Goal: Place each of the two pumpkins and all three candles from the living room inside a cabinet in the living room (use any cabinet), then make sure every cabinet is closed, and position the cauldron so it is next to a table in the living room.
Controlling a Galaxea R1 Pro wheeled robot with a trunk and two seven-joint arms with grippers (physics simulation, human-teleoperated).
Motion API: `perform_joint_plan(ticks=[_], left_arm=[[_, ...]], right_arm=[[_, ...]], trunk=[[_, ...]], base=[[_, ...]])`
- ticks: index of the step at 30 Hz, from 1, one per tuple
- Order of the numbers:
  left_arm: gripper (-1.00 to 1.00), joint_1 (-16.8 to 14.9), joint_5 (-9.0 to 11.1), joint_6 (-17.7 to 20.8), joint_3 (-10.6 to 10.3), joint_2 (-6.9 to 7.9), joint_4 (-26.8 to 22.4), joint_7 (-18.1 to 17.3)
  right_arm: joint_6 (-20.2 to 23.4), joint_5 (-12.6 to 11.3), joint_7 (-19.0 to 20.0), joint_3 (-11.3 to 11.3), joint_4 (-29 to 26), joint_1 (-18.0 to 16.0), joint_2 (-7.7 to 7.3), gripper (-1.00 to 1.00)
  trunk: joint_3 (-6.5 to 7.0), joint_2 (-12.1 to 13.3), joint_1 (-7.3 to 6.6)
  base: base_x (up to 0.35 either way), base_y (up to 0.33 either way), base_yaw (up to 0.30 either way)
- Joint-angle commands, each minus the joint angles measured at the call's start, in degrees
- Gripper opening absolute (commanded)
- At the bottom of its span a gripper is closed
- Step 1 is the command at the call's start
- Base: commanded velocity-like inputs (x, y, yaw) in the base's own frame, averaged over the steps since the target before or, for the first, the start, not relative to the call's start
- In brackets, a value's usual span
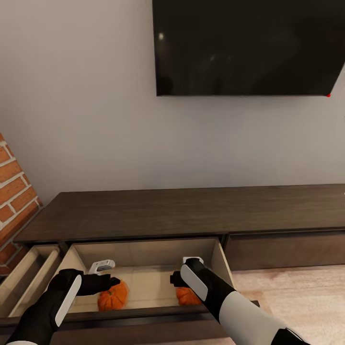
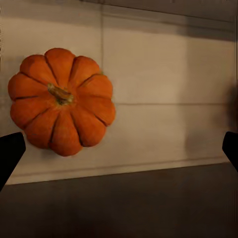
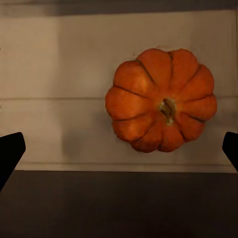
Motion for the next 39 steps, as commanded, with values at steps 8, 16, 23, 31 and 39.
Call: perform_joint_plan(ticks=[8,16,23,31,39], left_arm=[[1.0,0.0,-0.2,0.4,0.1,-0.08,-0.2,-0.3],[1.0,0.0,-0.2,0.4,0.0,-0.01,-0.7,-0.3],[1.0,-0.1,-0.1,0.4,0.0,0.16,-1.9,-0.4],[1.0,-0.1,0.1,0.4,0.2,0.47,-2.5,-0.4],[1.0,-0.1,0.2,0.4,0.5,0.52,-4.0,-0.4]], right_arm=[[0.0,-0.5,-0.5,0.2,0.0,-0.1,0.0,1.0],[-0.1,-0.5,-0.4,0.2,0.0,-0.1,0.0,1.0],[-0.4,-0.5,-0.4,0.2,0.0,-0.1,0.0,1.0],[-0.6,-0.4,-0.3,0.2,-0.1,-0.1,0.0,1.0],[-0.8,-0.3,-0.2,0.2,-0.5,0.0,0.0,1.0]], trunk=[[1.72,0.1,-0.22],[3.5,0.2,-0.42],[5.05,0.3,-0.6],[6.82,0.4,-0.81],[8.59,0.5,-1.01]], base=[[0.0,0.0,0.0],[0.0,0.0,0.0],[0.0,0.0,0.0],[-0.124,-0.003,0.0],[-0.199,-0.079,0.0]])
